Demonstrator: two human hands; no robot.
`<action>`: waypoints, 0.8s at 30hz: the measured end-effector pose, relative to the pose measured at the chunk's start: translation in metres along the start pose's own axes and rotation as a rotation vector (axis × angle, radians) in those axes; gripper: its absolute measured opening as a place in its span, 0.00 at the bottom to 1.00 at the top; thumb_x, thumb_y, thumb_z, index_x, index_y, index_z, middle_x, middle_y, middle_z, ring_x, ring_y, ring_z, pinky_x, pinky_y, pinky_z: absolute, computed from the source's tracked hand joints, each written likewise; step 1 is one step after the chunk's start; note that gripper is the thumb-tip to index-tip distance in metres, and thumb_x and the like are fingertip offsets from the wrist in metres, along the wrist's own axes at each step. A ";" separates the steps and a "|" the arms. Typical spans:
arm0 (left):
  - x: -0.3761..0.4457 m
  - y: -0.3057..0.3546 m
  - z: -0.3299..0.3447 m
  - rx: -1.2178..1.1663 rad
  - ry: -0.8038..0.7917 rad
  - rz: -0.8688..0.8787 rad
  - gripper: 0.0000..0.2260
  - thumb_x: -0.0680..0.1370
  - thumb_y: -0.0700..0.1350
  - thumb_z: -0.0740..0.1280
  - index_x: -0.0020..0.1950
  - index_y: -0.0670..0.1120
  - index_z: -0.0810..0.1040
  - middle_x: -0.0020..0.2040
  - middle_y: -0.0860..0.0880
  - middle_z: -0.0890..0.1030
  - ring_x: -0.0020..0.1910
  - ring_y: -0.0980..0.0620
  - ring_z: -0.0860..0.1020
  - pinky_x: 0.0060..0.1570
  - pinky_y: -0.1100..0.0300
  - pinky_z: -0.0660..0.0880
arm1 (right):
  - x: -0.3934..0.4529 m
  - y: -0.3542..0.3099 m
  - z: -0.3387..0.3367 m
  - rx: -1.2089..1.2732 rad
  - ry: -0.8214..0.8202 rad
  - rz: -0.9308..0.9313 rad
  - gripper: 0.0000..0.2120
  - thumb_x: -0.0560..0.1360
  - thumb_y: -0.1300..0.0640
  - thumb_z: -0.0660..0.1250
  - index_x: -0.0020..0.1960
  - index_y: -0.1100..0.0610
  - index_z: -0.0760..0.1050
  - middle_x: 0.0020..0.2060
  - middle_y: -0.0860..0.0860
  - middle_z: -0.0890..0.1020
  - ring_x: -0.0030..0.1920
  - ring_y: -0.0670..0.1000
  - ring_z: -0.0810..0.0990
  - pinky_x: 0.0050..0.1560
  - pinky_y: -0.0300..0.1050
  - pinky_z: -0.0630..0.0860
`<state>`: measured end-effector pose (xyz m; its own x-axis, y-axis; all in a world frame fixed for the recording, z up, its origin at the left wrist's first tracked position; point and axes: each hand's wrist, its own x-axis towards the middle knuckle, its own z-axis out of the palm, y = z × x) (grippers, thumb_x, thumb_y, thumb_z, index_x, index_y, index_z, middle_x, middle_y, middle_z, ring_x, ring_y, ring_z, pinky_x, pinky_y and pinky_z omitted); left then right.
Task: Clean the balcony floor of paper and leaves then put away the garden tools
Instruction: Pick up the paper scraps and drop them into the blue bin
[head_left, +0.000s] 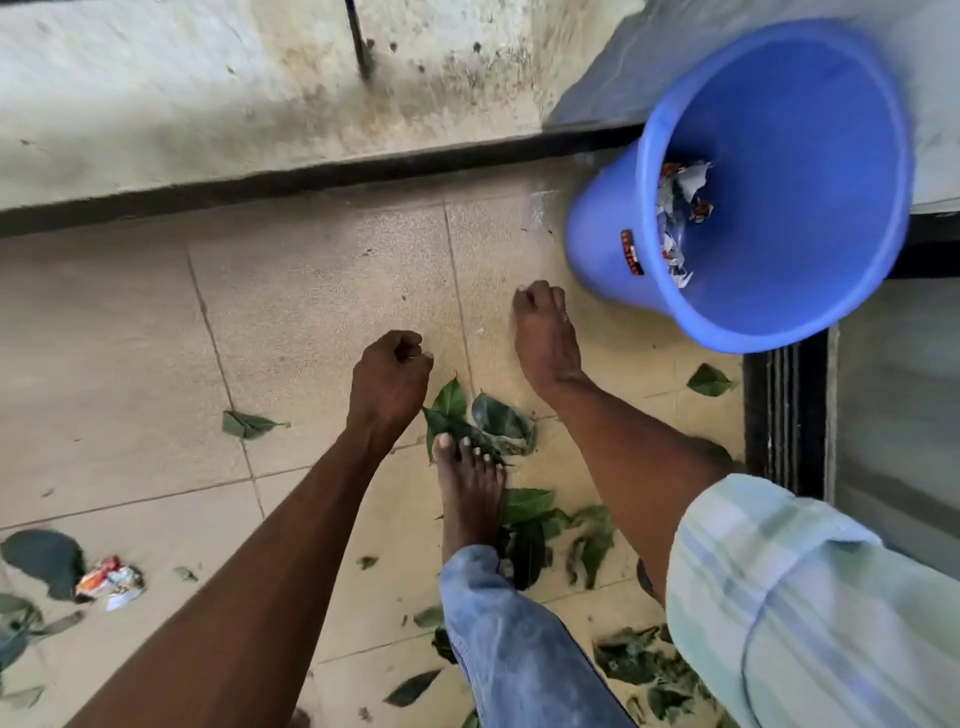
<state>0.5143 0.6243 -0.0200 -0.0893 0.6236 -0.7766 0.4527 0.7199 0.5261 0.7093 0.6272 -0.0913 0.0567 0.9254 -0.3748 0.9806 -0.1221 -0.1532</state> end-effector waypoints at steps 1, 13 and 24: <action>-0.002 -0.006 -0.003 0.001 -0.001 -0.015 0.13 0.77 0.42 0.67 0.61 0.44 0.79 0.52 0.49 0.81 0.51 0.50 0.79 0.54 0.57 0.74 | 0.003 0.001 -0.001 0.014 0.027 -0.003 0.16 0.67 0.74 0.57 0.51 0.68 0.77 0.48 0.63 0.77 0.50 0.64 0.76 0.36 0.54 0.78; -0.090 -0.067 -0.110 -0.047 0.206 -0.187 0.12 0.78 0.41 0.64 0.59 0.44 0.80 0.56 0.44 0.83 0.57 0.45 0.79 0.52 0.62 0.70 | -0.075 -0.165 -0.026 0.586 -0.135 0.054 0.04 0.68 0.65 0.69 0.36 0.60 0.80 0.34 0.56 0.83 0.38 0.56 0.82 0.39 0.45 0.72; -0.161 -0.299 -0.238 -0.599 0.499 -0.497 0.09 0.68 0.46 0.65 0.44 0.48 0.82 0.40 0.45 0.84 0.42 0.44 0.81 0.46 0.49 0.80 | -0.185 -0.353 0.093 0.337 -0.455 -0.428 0.09 0.65 0.67 0.71 0.45 0.62 0.81 0.50 0.57 0.77 0.52 0.58 0.77 0.49 0.45 0.69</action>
<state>0.1820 0.3811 0.0305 -0.5853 0.1599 -0.7949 -0.2617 0.8907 0.3718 0.3350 0.4653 -0.0531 -0.4765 0.6843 -0.5520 0.7837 0.0461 -0.6195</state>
